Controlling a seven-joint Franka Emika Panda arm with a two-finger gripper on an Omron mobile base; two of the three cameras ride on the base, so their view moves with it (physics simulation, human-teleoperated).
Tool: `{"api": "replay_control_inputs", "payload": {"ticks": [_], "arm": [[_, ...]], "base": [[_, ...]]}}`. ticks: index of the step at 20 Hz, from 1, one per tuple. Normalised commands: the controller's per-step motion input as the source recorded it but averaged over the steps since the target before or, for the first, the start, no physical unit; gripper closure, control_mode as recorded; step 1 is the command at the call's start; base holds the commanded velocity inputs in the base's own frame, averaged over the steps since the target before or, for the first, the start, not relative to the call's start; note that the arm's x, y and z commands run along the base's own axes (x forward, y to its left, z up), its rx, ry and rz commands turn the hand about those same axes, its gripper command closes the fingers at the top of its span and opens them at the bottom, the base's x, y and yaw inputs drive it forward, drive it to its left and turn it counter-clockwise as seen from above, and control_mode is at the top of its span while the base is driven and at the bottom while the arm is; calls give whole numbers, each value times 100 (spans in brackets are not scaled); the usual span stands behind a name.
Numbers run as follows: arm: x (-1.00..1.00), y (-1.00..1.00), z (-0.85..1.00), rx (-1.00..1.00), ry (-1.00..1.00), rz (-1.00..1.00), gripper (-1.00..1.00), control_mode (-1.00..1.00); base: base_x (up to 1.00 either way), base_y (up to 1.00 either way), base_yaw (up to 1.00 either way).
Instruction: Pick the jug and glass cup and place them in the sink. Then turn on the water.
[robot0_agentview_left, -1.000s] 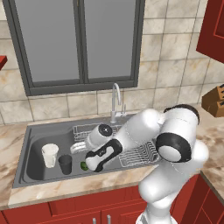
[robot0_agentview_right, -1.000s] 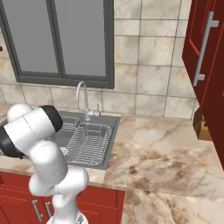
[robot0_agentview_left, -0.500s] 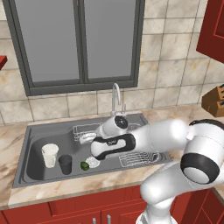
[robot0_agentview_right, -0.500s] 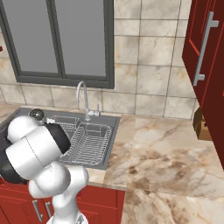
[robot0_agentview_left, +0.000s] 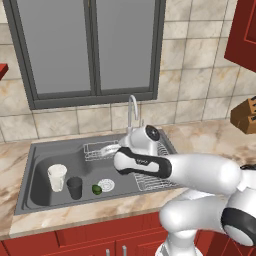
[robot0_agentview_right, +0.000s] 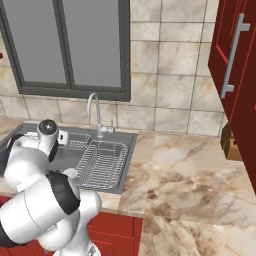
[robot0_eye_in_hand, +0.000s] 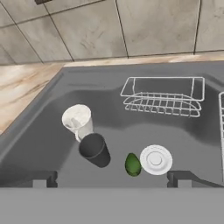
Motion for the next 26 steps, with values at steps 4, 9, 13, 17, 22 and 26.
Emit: {"api": "replay_control_inputs", "payload": {"ticks": [4, 9, 13, 17, 22, 26], "arm": [[-24, -21, 58, 0, 0, 0, -100, -100], [-32, -27, 53, 0, 0, -7, -100, -100], [-40, -34, 33, 0, 0, -12, -100, -100], [-38, -43, 17, -1, -2, -14, -100, -100], [-21, -50, 14, -2, -3, -12, -100, -100], [-4, -51, 16, -1, -1, -4, -100, -100]], "base": [[0, 0, 0], [0, 0, 0], [0, 0, 0], [0, 0, 0], [0, 0, 0], [0, 0, 0]]}}
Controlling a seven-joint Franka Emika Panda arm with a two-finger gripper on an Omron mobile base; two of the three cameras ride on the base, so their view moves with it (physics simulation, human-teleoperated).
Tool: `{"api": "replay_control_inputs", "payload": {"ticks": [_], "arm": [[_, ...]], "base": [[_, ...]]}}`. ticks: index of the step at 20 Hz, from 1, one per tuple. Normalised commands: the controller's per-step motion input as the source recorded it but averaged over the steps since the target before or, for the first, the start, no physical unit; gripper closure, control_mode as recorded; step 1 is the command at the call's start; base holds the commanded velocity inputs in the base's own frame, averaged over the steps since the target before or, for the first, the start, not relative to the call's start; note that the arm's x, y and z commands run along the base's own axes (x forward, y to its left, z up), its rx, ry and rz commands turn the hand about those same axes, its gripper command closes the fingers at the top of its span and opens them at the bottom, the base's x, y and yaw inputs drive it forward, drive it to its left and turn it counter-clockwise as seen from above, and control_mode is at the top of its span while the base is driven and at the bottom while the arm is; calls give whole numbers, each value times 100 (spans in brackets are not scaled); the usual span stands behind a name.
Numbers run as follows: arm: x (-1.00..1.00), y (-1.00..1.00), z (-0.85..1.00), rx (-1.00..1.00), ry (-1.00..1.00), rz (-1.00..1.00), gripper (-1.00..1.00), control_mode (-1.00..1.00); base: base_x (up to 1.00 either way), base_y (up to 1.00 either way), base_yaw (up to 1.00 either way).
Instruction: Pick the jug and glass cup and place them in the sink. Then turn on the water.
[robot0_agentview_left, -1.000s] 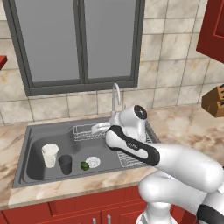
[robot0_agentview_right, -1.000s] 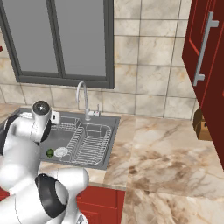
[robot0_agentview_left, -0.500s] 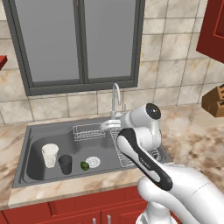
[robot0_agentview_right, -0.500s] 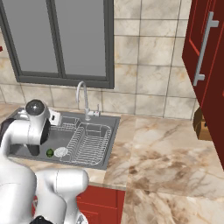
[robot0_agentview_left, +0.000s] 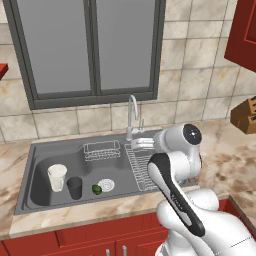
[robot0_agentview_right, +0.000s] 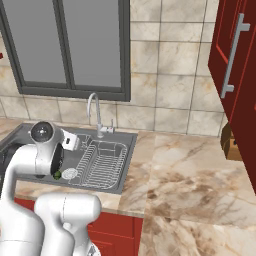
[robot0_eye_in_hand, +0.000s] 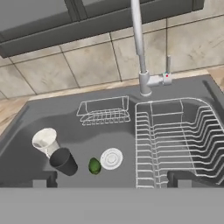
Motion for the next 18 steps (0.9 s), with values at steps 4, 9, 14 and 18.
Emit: {"api": "replay_control_inputs", "payload": {"ticks": [4, 9, 14, 18], "arm": [[-2, -45, 20, -2, -1, -6, -100, -100], [0, -45, 14, -2, -2, -3, -100, -100], [0, -36, 1, -2, -1, 0, -100, -100], [0, -21, 0, -3, 0, 0, -100, -100]], "base": [[0, 0, 0], [0, 0, 0], [0, 0, 0], [0, 0, 0]]}}
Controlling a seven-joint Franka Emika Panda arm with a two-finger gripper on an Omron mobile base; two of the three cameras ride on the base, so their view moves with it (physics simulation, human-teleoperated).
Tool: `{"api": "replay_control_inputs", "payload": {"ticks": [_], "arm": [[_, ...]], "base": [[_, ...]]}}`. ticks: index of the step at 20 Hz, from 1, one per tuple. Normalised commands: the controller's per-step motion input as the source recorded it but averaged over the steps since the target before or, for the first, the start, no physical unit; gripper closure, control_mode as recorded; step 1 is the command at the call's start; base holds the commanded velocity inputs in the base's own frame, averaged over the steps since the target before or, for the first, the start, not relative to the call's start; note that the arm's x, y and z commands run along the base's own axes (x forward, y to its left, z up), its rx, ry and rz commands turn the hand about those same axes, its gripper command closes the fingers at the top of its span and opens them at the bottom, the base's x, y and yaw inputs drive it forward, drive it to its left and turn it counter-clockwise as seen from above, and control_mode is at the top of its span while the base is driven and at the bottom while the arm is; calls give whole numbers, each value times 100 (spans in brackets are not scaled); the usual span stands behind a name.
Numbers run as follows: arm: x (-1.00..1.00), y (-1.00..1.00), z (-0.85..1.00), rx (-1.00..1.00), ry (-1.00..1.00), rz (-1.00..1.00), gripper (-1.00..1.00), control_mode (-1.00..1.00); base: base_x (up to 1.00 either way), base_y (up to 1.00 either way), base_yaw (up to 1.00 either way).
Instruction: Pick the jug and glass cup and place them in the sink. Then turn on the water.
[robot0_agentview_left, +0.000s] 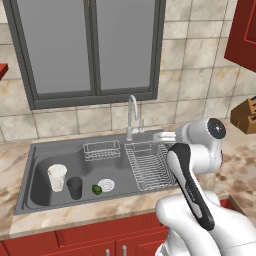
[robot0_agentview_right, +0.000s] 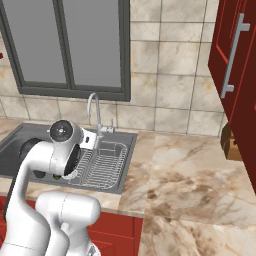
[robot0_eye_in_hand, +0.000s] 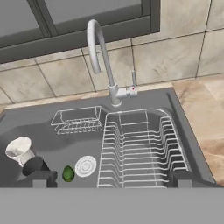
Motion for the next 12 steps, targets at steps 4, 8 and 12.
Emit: {"api": "replay_control_inputs", "payload": {"ticks": [4, 8, 12], "arm": [[0, -12, 0, -5, 0, 0, -100, -100], [0, -13, 0, -6, 0, 0, -100, -100], [11, -10, 0, -5, 0, 0, -100, -100]], "base": [[0, 0, 0], [0, 0, 0], [0, 0, 0]]}}
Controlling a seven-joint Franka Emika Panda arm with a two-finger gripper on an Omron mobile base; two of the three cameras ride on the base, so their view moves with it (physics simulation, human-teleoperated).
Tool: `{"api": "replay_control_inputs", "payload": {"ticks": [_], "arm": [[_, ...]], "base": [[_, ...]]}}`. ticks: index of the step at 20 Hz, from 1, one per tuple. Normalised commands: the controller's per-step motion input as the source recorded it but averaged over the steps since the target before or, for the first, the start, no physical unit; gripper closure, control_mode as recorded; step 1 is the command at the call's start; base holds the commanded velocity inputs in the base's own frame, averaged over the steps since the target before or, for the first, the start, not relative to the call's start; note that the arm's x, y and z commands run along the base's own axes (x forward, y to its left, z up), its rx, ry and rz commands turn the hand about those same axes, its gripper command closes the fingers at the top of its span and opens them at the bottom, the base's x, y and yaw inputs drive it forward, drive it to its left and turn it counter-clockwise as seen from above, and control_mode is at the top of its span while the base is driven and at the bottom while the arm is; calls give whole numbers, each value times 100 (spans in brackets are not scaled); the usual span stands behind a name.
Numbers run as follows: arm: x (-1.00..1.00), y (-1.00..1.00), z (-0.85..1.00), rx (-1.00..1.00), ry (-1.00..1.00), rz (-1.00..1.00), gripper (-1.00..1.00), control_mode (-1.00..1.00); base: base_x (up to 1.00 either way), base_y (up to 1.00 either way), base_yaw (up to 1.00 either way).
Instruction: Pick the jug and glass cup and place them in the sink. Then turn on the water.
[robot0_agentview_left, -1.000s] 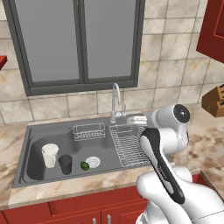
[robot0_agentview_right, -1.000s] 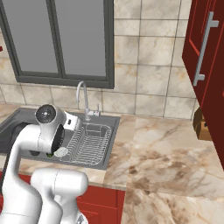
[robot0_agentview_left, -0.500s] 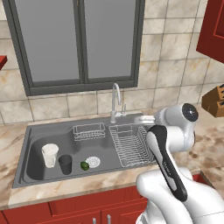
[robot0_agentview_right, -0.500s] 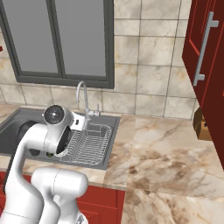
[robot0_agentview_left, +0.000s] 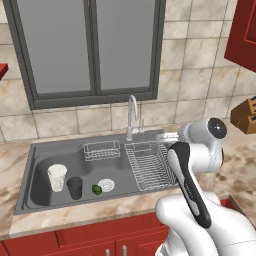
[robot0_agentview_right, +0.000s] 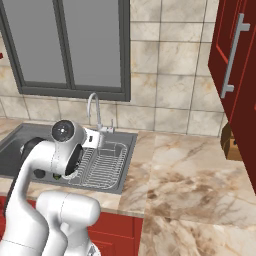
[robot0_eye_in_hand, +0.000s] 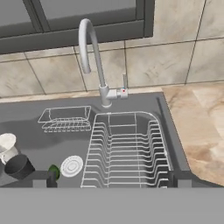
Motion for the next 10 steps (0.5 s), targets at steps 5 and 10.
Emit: {"api": "replay_control_inputs", "payload": {"ticks": [5, 10], "arm": [[14, -12, 0, -4, -5, 0, -100, -100], [12, -4, 0, -2, -8, 0, -100, -100]], "base": [[0, 0, 0], [0, 0, 0]]}}
